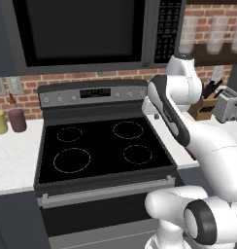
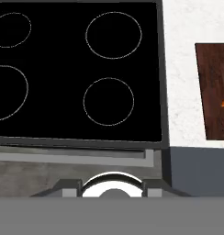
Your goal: Place the appropriate cutting tool for cutting the carrot skin on the cutting board.
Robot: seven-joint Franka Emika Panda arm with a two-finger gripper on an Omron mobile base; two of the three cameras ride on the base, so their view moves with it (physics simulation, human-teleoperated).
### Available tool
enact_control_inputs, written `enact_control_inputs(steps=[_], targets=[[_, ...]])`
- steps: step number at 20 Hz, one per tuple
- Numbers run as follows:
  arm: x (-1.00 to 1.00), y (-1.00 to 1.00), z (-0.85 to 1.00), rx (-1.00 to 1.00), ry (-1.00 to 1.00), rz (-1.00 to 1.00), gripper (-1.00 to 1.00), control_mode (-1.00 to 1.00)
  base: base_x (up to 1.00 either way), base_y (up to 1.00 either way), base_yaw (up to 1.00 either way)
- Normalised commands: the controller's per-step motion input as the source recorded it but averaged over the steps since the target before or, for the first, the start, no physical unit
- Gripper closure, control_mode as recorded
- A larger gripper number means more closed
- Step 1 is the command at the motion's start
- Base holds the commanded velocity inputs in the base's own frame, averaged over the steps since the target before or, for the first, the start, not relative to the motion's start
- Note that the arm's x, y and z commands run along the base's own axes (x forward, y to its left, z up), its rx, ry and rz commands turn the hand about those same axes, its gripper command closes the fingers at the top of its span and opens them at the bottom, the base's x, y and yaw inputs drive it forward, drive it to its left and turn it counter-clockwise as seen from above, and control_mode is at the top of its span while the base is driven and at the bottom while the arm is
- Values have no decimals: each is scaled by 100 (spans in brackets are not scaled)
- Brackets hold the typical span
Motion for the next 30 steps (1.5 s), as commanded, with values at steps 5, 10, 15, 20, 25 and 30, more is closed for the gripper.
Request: enact_control_inputs(steps=[5, 10, 15, 20, 25, 30], targets=[[-12, -8, -3, 0, -1, 0, -100, -100, 0, 0, 0], [-63, -85, -34, 9, 0, 0, -100, -100, 0, 0, 0], [-69, -100, -49, 3, 2, 0, -100, -100, 0, 0, 0], [-54, -99, -36, 8, 24, -1, -100, -100, 0, 0, 0], [-49, -100, -51, 0, 30, 0, -100, -100, 0, 0, 0], [-39, -97, -43, 0, 14, 0, -100, -100, 0, 0, 0]])
